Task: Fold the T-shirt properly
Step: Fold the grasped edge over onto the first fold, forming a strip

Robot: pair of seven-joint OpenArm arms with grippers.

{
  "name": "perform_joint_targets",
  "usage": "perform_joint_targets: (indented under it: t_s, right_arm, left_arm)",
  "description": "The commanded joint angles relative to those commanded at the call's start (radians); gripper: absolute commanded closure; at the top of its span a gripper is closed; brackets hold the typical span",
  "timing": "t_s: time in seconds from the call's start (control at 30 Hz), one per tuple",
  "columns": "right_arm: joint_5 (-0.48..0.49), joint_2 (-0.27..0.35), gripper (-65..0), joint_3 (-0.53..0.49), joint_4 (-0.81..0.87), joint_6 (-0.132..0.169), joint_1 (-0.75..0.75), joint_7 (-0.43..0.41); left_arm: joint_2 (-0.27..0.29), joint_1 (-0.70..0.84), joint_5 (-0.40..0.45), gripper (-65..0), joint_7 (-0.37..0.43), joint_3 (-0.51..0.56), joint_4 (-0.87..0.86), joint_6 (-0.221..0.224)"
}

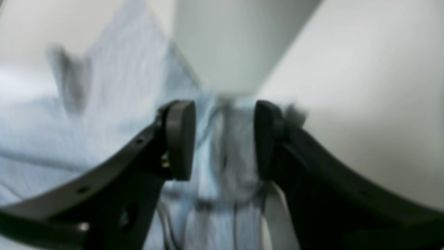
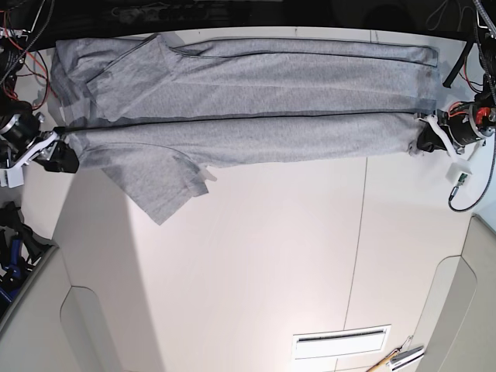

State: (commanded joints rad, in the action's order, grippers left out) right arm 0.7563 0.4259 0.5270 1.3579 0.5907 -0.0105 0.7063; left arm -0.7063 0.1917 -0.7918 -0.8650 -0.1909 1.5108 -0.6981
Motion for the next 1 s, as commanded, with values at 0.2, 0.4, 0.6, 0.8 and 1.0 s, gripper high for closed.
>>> perform_joint_targets:
  t_s: [0.2,0.4,0.6,0.8,1.0]
  right_arm:
    - [-0.122,-0.101,-27.2,0.021,-0.011,-0.003,0.122,-0.046]
    - [-0.271,-0.113,-27.2,-0.201,-0.114,-0.012,0.135,-0.15]
    - [-0.27,-0.165,-27.1,-0.33,-0.166,-0.017,0.135,-0.158]
    - [-0.271,-0.231,-14.7,-0.332,-0.163,-0.014,0.135,-0.156]
    - [-0.267,-0.227,0.0,-0.294,-0.09,-0.014,0.134,-0.082]
  left_arm:
    - [0.008,0.0,-0.001,0.0,0.0,0.0,0.0,0.0]
    - [0.008,-0.003,-0.005,0.0,0.001,0.0,0.0,0.0]
    - [0.008,-0.003,-0.005,0.0,0.005,0.0,0.0,0.0]
    - [0.008,-0.003,-0.004,0.0,0.008,0.0,0.0,0.0]
    - [0.008,-0.003,-0.021,0.0,-0.005,0.0,0.002,0.0]
